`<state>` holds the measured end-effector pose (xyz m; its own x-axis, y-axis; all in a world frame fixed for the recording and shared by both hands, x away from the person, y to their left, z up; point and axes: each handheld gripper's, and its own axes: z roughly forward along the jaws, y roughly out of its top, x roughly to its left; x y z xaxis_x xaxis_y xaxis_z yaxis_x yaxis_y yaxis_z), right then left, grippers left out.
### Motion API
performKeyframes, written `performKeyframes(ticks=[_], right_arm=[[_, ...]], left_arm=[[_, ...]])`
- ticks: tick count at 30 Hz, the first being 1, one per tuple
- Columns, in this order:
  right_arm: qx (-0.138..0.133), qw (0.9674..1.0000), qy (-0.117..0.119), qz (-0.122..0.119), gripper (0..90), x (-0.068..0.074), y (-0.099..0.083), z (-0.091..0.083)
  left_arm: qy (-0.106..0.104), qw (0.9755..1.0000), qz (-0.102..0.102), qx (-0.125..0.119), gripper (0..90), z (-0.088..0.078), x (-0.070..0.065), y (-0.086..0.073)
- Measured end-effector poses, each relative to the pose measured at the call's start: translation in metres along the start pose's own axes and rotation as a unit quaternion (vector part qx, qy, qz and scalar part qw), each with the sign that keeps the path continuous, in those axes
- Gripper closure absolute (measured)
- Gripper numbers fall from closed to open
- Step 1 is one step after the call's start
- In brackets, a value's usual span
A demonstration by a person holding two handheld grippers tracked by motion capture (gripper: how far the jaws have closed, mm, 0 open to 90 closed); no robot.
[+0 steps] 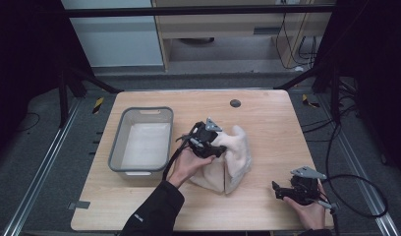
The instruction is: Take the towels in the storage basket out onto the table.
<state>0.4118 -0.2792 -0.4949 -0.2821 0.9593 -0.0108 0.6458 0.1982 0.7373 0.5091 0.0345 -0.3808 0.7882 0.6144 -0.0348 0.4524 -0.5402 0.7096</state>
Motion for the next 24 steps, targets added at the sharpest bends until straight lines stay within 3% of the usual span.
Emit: performKeyframes(ticks=[8, 14, 24], right_arm=[[0.002, 1.0, 0.0, 0.001, 6.5, 0.0, 0.0, 0.0], [0.006, 1.0, -0.003, 0.001, 5.7, -0.001, 0.0, 0.002], [0.003, 0.9999, -0.004, 0.016, 6.5, -0.006, -0.003, 0.002]], left_arm=[[-0.012, 0.9998, -0.002, 0.015, 44.2, 0.006, 0.0, -0.015], [-0.014, 0.9997, -0.002, 0.017, 32.5, -0.001, -0.002, -0.024], [-0.016, 0.9997, 0.007, 0.015, 23.7, -0.011, -0.005, -0.04]])
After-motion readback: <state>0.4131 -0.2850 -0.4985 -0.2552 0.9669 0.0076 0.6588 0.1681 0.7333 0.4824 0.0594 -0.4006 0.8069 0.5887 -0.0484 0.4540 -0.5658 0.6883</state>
